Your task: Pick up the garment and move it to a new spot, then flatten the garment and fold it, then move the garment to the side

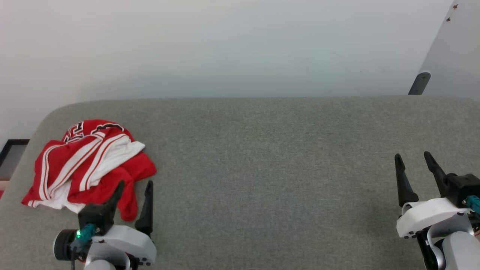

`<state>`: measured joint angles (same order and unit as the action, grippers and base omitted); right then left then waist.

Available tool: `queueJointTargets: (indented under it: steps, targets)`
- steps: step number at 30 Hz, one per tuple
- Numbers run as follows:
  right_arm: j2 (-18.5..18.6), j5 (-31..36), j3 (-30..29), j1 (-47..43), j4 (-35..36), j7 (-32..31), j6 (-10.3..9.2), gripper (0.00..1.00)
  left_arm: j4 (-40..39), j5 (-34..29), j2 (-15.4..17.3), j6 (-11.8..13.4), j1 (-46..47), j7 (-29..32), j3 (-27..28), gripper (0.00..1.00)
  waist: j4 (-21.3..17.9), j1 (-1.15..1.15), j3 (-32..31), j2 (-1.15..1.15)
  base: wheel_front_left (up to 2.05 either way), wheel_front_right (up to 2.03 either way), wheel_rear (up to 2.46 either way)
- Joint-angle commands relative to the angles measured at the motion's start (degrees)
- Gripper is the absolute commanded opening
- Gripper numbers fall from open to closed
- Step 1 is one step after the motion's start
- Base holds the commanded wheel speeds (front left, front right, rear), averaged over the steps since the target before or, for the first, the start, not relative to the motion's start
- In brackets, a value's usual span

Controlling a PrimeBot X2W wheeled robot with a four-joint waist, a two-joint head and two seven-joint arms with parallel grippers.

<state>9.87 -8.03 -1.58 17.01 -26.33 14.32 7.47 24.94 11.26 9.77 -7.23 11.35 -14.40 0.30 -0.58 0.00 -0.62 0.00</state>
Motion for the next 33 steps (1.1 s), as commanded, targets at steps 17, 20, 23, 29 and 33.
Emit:
queueJointTargets:
  steps: [17,20,23,29,33]
  targets:
    - [-0.93,-1.5,-0.74,-1.4,-0.42,0.95,0.04,1.0,1.98,-1.02,-0.15,-0.3,1.15,-0.76,-0.28,1.0,1.15,0.0,-0.17,0.0,0.0,0.0,0.0]
    - [-1.09,-2.32,-0.28,-2.02,-0.06,0.95,0.04,1.0,2.76,-0.88,-0.39,-0.28,1.05,-0.76,0.09,1.0,2.99,0.0,-0.18,0.0,0.0,0.0,0.0]
    - [-1.22,-3.15,0.9,-2.92,0.22,0.94,0.04,1.0,3.19,-0.74,-0.89,-0.01,0.91,-0.76,0.76,1.0,5.94,0.0,-0.16,0.0,0.0,0.0,0.0]
    - [-1.72,-3.93,4.1,-3.44,0.21,0.95,0.04,1.0,2.53,-1.73,-1.33,1.16,-0.73,-0.76,1.94,1.0,13.42,0.0,-0.54,0.0,0.0,0.0,0.0]
    - [-2.53,-4.44,5.4,-3.05,-0.09,0.94,0.04,1.0,0.8,-2.04,-1.79,2.0,-3.0,-0.76,3.12,1.0,18.68,0.0,-0.86,0.0,0.0,0.0,0.0]
